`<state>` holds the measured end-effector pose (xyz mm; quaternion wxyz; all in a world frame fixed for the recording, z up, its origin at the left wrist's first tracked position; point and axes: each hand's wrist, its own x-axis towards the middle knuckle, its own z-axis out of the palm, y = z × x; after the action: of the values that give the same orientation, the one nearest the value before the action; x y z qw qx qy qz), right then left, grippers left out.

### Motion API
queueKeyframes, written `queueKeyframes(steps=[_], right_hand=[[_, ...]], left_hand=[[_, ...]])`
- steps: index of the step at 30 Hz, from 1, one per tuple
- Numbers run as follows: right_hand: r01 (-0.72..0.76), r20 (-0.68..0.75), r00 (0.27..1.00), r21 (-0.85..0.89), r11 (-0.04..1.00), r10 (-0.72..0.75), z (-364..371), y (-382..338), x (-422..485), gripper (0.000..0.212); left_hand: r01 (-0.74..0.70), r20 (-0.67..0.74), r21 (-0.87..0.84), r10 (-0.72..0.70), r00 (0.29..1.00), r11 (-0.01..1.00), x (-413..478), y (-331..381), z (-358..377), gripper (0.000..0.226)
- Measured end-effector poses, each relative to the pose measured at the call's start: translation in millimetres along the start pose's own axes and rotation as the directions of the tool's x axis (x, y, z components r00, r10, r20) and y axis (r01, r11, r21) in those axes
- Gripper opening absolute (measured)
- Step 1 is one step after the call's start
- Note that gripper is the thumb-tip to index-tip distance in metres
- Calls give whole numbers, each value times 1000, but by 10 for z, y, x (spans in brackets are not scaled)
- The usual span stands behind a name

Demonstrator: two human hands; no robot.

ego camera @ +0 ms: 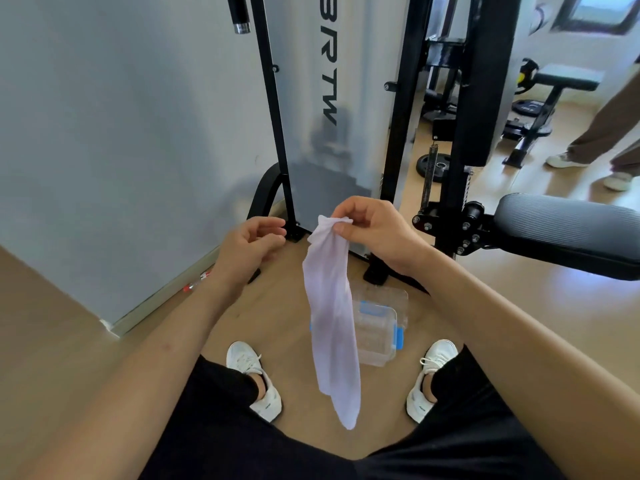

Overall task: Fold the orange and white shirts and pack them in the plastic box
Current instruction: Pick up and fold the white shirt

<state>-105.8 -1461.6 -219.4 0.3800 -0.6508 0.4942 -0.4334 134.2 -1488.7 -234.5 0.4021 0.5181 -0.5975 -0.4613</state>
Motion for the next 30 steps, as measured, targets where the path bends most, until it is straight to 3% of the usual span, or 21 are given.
queueKeyframes(steps=[3, 7, 12, 16, 19, 22, 25, 30], right_hand=[[-35, 124, 992, 116, 993, 21, -107, -2, -19, 8], [-94, 236, 971, 248, 964, 34, -204, -7, -57, 14], [-100, 103, 991, 192, 976, 82, -273, 57, -56, 10], [-85, -103, 990, 76, 994, 92, -324, 167, -48, 10], [-60, -137, 989, -25, 998, 56, -308, 160, -72, 6], [8, -99, 995, -138, 990, -22, -276, 91, -104, 14], [114, 47, 993, -233, 966, -106, -244, -22, -133, 17], [272, 323, 940, -526, 806, -106, -194, -127, -121, 25]], left_hand=[[-5, 263, 111, -25, 964, 994, -30, -222, 16, 73], [-34, 437, 19, 23, 899, 999, -98, -261, 211, 67], [-117, 212, 13, 112, 971, 993, -68, -332, 343, 12], [-107, 155, -79, 118, 981, 991, -108, -284, 290, 15], [-28, 136, -180, 53, 989, 983, -80, -236, 238, 25], [48, 57, -274, -34, 998, 961, 23, -174, 220, 27], [42, 13, -251, -40, 999, 967, 126, -83, 200, 25], [21, -7, -159, -23, 1000, 987, 219, 9, 206, 25]])
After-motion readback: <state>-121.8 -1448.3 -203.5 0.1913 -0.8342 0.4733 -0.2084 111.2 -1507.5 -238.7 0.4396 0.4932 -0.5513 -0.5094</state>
